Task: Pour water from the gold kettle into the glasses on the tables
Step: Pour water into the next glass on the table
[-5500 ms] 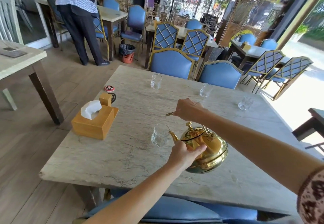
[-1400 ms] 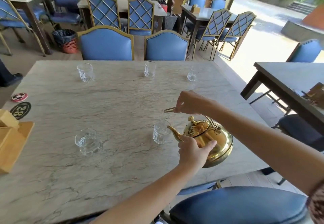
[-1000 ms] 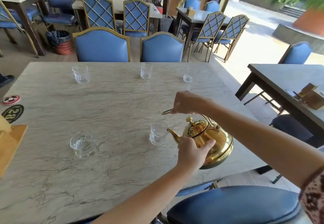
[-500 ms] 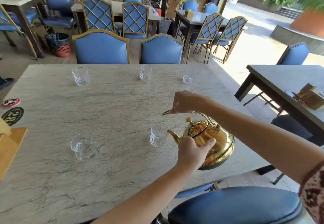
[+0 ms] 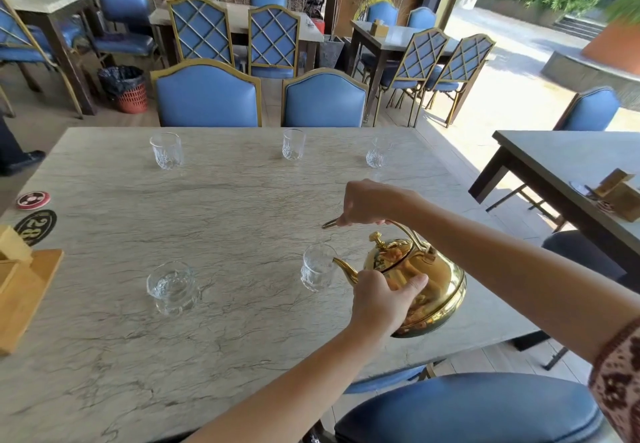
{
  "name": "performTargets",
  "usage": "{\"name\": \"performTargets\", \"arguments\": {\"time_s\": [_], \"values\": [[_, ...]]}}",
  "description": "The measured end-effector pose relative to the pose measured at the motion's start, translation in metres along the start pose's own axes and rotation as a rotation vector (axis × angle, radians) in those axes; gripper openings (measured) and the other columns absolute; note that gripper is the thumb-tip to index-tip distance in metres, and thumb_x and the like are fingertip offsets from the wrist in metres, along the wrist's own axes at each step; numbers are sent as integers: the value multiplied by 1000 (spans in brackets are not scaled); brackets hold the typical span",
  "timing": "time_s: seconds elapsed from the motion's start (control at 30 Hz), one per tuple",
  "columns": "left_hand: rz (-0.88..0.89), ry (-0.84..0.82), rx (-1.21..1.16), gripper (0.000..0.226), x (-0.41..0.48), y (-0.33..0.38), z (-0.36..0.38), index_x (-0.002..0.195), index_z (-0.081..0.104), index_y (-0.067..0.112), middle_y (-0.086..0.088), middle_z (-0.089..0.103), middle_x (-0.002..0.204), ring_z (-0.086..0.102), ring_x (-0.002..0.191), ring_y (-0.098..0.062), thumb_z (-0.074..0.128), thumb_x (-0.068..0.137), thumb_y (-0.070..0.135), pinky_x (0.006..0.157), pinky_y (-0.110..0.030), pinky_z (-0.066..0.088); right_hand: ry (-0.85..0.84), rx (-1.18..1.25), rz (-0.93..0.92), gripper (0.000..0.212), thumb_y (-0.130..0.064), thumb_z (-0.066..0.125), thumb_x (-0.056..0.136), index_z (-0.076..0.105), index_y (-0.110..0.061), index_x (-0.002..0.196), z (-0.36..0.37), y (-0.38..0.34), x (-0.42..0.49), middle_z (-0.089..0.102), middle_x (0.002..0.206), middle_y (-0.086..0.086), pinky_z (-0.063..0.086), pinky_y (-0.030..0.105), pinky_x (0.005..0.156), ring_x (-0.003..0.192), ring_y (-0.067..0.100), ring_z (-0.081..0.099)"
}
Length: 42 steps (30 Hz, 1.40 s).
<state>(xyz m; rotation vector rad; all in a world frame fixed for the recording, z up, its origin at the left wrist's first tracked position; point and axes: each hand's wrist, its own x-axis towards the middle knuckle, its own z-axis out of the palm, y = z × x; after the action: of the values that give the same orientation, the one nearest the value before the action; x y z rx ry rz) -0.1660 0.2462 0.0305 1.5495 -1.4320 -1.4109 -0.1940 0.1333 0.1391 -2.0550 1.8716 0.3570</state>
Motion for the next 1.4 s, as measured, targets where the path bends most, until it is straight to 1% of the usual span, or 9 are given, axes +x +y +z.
{"name": "performTargets", "arguments": {"time_s": [0.07,0.2,0.37,0.53,0.77,0.83,0.97,1.2,1.4], "values": [[0,-3,-10,70,-1,0,0,115,64,-1,-10,71,108,68,99,-22,68,80,59,62,-12,45,-4,0,5,35,-34,65,89,72,-2,104,0,0,1,65,72,14,43,24,44,52,20,54],[2,-11,-16,71,-1,0,-1,115,64,-3,-12,72,107,69,99,-24,68,80,59,61,-13,45,-13,17,11,35,-33,66,89,72,-2,105,1,1,2,73,88,20,46,27,50,62,25,59],[15,-20,-4,69,-2,0,-2,111,66,-2,-13,71,106,69,98,-24,68,79,60,75,-24,55,3,21,2,35,-31,65,89,71,-1,106,-1,1,-1,66,75,16,45,24,42,51,21,54],[17,-31,-19,62,-3,0,-5,107,69,1,-11,73,102,70,95,-23,70,80,57,66,-16,48,15,37,-3,35,-31,65,90,70,0,106,-1,0,-2,57,61,8,41,22,38,45,16,50],[10,-27,-13,71,-4,-2,-8,111,67,-1,-11,71,107,69,99,-23,69,77,62,65,-15,47,7,35,5,35,-30,65,90,70,1,104,-1,-2,-2,59,64,11,42,23,40,46,17,50],[16,-33,-11,72,-4,-3,-9,109,68,-3,-14,71,106,69,99,-26,70,76,62,68,-19,50,5,39,13,35,-30,65,90,70,2,102,-1,-2,-2,59,65,11,42,24,41,47,18,51],[28,-49,-11,63,-7,-1,-10,100,71,-1,-15,73,103,70,97,-28,71,77,58,82,-32,57,12,40,37,35,-33,66,89,73,1,97,-1,0,-2,59,63,10,46,26,44,51,21,54],[22,-52,-8,64,-14,3,-13,107,70,0,-13,72,108,69,102,-27,71,78,57,86,-31,56,19,48,50,34,-32,65,90,73,0,98,0,1,-5,55,54,7,46,25,46,43,17,50],[13,-61,1,60,-19,4,-17,108,70,4,-11,71,109,67,103,-25,71,79,57,89,-32,56,16,54,54,34,-31,64,90,72,1,100,2,1,-7,55,55,6,46,24,45,44,16,50]]}}
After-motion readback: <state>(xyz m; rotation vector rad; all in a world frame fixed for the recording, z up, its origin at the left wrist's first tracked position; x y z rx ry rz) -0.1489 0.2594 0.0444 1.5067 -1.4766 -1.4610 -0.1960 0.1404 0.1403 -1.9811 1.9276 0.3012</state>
